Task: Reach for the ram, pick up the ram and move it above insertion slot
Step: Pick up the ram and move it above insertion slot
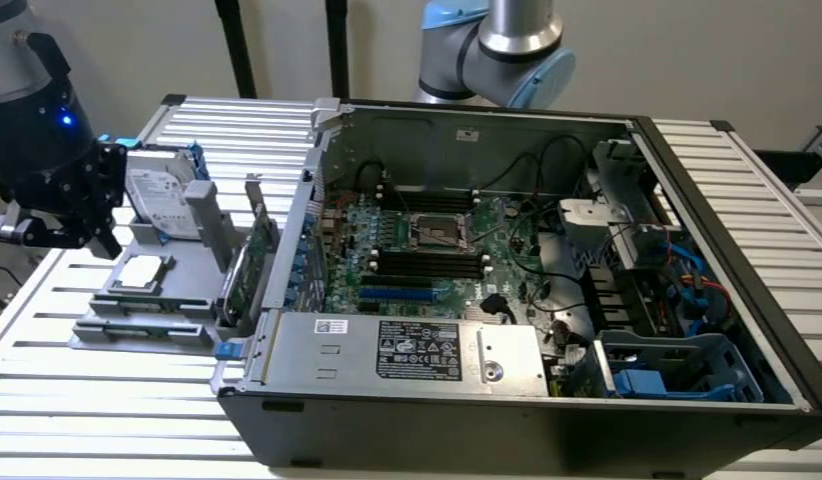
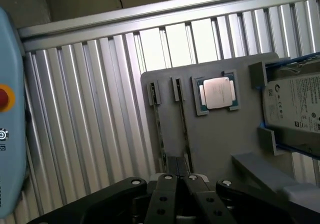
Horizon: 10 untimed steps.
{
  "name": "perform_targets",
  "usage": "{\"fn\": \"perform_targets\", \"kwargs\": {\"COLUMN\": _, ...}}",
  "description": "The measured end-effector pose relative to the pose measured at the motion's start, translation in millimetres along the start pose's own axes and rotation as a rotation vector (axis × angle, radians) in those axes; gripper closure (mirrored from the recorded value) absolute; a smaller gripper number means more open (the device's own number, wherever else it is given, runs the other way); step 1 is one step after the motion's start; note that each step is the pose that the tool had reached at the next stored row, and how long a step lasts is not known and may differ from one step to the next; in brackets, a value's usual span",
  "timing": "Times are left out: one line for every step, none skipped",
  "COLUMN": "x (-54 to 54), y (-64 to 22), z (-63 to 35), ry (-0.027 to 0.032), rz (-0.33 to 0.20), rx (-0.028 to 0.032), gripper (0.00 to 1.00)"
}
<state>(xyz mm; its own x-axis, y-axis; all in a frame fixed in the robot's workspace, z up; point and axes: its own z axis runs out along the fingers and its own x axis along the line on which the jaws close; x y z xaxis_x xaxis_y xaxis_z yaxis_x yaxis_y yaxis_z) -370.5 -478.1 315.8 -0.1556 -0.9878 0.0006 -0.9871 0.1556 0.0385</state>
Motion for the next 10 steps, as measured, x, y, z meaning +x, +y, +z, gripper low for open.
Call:
{"fn": "perform_targets", "kwargs": {"x": 0.0, "y": 0.0, "z": 0.0, "ry": 0.0005, "rz": -0.016, "rx": 0.0, "gripper": 0.89}}
{"fn": "perform_targets", "kwargs": {"x": 0.0, "y": 0.0, "z": 0.0, "ry": 0.0007, "rz": -0.021, "rx": 0.0, "gripper": 0.89}}
{"fn": "perform_targets", "kwargs": {"x": 0.0, "y": 0.0, "z": 0.0, "ry": 0.0008, "rz": -0.022, "rx": 0.0, "gripper": 0.89}}
{"fn": "perform_targets", "kwargs": {"x": 0.0, "y": 0.0, "z": 0.1, "ry": 0.0008, "rz": -0.022, "rx": 0.0001, "gripper": 0.89}}
{"fn": "perform_targets", "kwargs": {"x": 0.0, "y": 0.0, "z": 0.1, "ry": 0.0008, "rz": -0.022, "rx": 0.0001, "gripper": 0.89}}
{"fn": "perform_targets", "kwargs": {"x": 0.0, "y": 0.0, "z": 0.1, "ry": 0.0007, "rz": -0.022, "rx": 0.0001, "gripper": 0.88}}
{"fn": "perform_targets", "kwargs": {"x": 0.0, "y": 0.0, "z": 0.1, "ry": 0.0007, "rz": -0.022, "rx": 0.0001, "gripper": 0.88}}
{"fn": "perform_targets", "kwargs": {"x": 0.0, "y": 0.0, "z": 0.2, "ry": 0.0008, "rz": -0.022, "rx": 0.0, "gripper": 0.76}}
{"fn": "perform_targets", "kwargs": {"x": -0.1, "y": -0.1, "z": 0.8, "ry": 0.0007, "rz": -0.022, "rx": 0.0002, "gripper": 0.76}}
{"fn": "perform_targets", "kwargs": {"x": -0.1, "y": -0.1, "z": 2.0, "ry": 0.0006, "rz": -0.022, "rx": 0.0003, "gripper": 0.7}}
